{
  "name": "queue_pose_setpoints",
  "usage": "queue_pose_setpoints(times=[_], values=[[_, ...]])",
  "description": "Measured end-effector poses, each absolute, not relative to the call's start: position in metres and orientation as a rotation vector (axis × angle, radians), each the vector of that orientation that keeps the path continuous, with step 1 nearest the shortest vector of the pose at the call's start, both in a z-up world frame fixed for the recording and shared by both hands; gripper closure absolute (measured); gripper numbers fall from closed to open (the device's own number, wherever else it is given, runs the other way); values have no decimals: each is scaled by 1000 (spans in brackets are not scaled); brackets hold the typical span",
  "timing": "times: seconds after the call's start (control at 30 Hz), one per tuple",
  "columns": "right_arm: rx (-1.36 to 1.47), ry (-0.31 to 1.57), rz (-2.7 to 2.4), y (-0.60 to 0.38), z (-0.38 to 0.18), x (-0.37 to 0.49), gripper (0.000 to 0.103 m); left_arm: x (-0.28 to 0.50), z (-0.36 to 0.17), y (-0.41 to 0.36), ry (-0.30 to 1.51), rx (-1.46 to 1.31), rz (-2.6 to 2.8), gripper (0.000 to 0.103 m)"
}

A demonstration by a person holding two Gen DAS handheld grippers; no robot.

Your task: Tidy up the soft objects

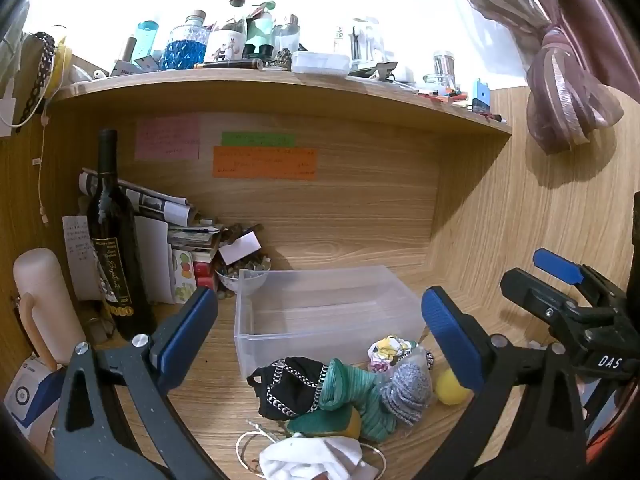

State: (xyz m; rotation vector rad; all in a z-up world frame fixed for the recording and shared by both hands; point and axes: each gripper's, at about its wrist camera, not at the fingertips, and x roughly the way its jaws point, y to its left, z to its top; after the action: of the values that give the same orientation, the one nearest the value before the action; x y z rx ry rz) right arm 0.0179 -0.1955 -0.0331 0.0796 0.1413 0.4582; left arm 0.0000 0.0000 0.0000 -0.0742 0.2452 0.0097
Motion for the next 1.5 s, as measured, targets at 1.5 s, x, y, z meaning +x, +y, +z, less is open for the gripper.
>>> queue_pose_setpoints(times=[1.5], values=[[83, 157, 486, -192, -34, 18, 0, 13, -7, 7, 345, -64, 6, 0]])
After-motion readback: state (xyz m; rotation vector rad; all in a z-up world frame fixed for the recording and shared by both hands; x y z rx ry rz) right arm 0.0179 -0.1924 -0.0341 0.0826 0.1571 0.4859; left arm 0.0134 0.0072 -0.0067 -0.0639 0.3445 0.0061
